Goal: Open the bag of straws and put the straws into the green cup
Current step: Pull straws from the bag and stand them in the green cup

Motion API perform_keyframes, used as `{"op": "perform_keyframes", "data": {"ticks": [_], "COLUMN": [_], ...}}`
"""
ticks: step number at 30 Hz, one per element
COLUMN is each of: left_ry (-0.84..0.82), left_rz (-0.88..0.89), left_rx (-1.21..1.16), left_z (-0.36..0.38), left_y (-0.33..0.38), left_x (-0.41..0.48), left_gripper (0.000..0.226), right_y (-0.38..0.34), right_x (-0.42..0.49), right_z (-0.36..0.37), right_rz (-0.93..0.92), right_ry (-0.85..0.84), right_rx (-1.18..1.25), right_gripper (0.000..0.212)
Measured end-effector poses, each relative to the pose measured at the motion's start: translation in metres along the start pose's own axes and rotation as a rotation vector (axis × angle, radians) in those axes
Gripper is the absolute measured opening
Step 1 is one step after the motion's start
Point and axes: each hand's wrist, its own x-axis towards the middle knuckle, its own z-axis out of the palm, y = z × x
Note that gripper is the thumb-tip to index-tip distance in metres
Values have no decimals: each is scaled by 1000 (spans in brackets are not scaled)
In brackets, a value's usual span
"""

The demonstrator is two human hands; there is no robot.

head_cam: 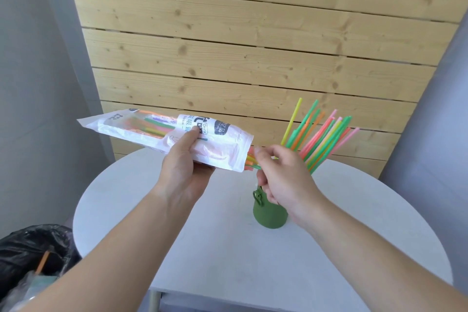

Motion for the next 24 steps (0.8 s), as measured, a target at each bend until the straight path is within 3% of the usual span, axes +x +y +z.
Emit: {"op": "perform_keyframes", "data": {"ticks": [3,10,14,18,24], "left_ry": [4,44,47,59,82], "left_rz": [0,-18,-36,-27,-36], "left_rx": [-15,-65,-68,-95,-115], "left_z": [-2,-2,-2,-7,-8], "left_y": [0,2,-2,1,3], "left_x": [1,3,4,8,8], "left_gripper": [48,36,29,29,12], "right_y": [-2,-4,-2,1,0], "right_x": [0,-1,-3,1,-4], "right_z": [1,-7,-3,-7,-6], "right_rz": [-24,-41,-67,-134,-52], "right_ry": [16,108,81,173,117], "right_rx": [123,261,223,176,250], "right_gripper": [17,23,19,18,21]}}
